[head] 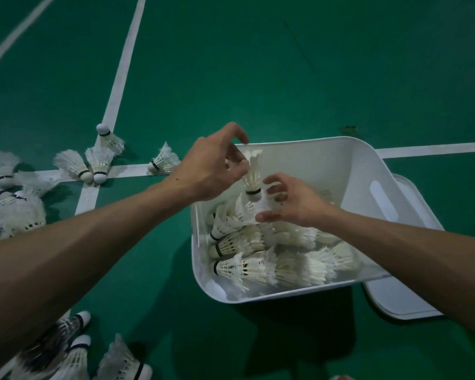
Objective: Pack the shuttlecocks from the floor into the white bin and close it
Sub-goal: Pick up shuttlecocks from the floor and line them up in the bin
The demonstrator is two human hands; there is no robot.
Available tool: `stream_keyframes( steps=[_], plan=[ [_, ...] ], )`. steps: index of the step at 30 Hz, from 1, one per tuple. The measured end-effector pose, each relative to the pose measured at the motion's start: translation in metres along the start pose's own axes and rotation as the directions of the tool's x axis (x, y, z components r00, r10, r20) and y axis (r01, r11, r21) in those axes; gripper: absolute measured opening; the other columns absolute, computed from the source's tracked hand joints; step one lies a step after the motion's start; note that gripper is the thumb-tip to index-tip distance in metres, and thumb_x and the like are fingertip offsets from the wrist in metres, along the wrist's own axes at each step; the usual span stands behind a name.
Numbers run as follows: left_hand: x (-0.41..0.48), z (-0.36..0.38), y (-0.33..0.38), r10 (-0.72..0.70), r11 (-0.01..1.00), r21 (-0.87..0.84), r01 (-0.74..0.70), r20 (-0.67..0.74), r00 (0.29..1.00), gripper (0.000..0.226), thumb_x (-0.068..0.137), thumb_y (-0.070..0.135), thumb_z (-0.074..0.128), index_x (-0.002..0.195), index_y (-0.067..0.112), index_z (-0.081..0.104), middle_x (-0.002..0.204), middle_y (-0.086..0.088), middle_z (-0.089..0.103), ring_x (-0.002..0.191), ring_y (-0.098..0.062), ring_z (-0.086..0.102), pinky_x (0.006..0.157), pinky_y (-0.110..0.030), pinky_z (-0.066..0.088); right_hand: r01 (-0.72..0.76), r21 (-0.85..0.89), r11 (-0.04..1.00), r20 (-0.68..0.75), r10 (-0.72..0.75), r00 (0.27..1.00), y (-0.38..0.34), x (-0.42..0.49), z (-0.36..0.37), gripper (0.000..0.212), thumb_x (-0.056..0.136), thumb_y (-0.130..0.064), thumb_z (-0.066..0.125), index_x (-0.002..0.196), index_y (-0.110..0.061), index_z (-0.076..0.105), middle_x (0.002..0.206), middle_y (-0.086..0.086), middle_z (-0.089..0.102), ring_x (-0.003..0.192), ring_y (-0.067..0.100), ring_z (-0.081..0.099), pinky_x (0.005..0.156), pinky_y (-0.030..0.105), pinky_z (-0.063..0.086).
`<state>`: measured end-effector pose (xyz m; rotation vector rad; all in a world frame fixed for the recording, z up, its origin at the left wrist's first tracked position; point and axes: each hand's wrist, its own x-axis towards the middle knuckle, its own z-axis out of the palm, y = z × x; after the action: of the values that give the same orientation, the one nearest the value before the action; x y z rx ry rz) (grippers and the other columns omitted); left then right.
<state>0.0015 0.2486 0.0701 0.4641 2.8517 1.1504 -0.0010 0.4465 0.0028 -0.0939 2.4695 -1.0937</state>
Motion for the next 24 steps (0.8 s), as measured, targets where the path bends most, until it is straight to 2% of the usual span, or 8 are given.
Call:
stream_keyframes(
  steps=[2,5,10,14,17,19,21,24],
  plan=[
    [0.001,0.001,0.003,0.060,0.998,0.029,-0.059,-0.019,0.998,0.016,0.088,0.016,0.064,0.103,0.019,0.060,0.090,0.009,0.062,0.084,-0.009,0.061,0.082,-0.025,0.053,-0.006,0.067,0.998,-0.048,0.009,0.999,0.000,-0.003,-0.007,0.082,0.056,-0.040,0.088,0.126,-0.027,0.047,0.121,-0.001,0.057,0.107,0.017,0.057,0.081,0.027,0.051],
    [0.006,0.005,0.005,0.102,0.994,0.047,-0.100,-0.033,0.994,0.014,0.090,0.012,0.062,0.101,0.017,0.066,0.092,0.008,0.061,0.091,-0.011,0.060,0.092,-0.036,0.051,0.002,0.143,0.990,-0.115,0.015,0.993,-0.001,-0.009,-0.014,0.080,0.055,-0.036,0.089,0.124,-0.028,0.048,0.118,-0.004,0.056,0.106,0.015,0.056,0.067,0.026,0.053],
    [0.012,0.015,0.013,0.127,0.991,0.040,-0.129,0.050,0.991,0.017,0.090,0.009,0.062,0.104,0.016,0.068,0.097,0.004,0.064,0.094,-0.012,0.060,0.093,-0.035,0.051,0.124,0.292,0.948,-0.141,-0.086,0.986,-0.005,-0.019,-0.021,0.089,0.048,-0.035,0.087,0.127,-0.034,0.046,0.121,-0.004,0.058,0.109,0.014,0.058,0.082,0.032,0.056],
    [0.018,0.025,0.022,0.188,0.977,0.082,-0.199,0.121,0.975,0.016,0.088,0.010,0.064,0.102,0.014,0.069,0.101,-0.003,0.066,0.090,-0.014,0.061,0.089,-0.035,0.053,0.207,0.453,0.867,-0.214,-0.120,0.969,-0.012,-0.019,-0.030,0.083,0.055,-0.015,0.085,0.127,-0.032,0.046,0.116,0.003,0.061,0.093,0.014,0.068,0.081,0.032,0.058],
    [0.023,0.031,0.025,0.206,0.971,0.092,-0.221,0.148,0.967,0.016,0.088,0.013,0.064,0.103,0.015,0.068,0.103,-0.002,0.063,0.093,-0.014,0.059,0.089,-0.037,0.052,0.220,0.346,0.912,-0.241,-0.140,0.960,-0.014,-0.019,-0.038,0.066,0.057,-0.019,0.081,0.119,-0.024,0.057,0.119,0.003,0.062,0.091,0.016,0.069,0.085,0.035,0.057],
    [0.025,0.034,0.022,0.198,0.976,0.072,-0.205,0.095,0.976,0.023,0.087,0.015,0.065,0.110,0.017,0.064,0.112,-0.001,0.057,0.102,-0.014,0.055,0.094,-0.033,0.049,0.209,0.302,0.930,-0.230,-0.141,0.963,-0.010,-0.019,-0.041,0.051,0.061,-0.024,0.081,0.109,-0.014,0.066,0.115,0.002,0.066,0.086,0.018,0.071,0.085,0.038,0.057],
    [0.026,0.035,0.018,0.138,0.986,0.080,-0.144,0.068,0.988,0.033,0.086,0.019,0.066,0.118,0.021,0.058,0.120,-0.001,0.049,0.110,-0.015,0.050,0.098,-0.032,0.045,0.181,0.260,0.949,-0.284,-0.103,0.953,-0.001,-0.017,-0.044,0.040,0.065,-0.028,0.083,0.100,-0.015,0.068,0.111,-0.001,0.066,0.082,0.021,0.071,0.083,0.041,0.058],
    [0.026,0.042,0.005,-0.081,0.964,0.266,0.005,0.275,0.958,0.060,0.081,0.026,0.072,0.134,0.025,0.042,0.133,-0.006,0.042,0.116,-0.022,0.047,0.100,-0.034,0.042,0.090,0.198,0.976,-0.359,-0.013,0.933,0.017,-0.011,-0.044,0.028,0.071,-0.029,0.083,0.093,-0.023,0.068,0.109,-0.005,0.061,0.087,0.023,0.068,0.087,0.043,0.055]
  ],
)
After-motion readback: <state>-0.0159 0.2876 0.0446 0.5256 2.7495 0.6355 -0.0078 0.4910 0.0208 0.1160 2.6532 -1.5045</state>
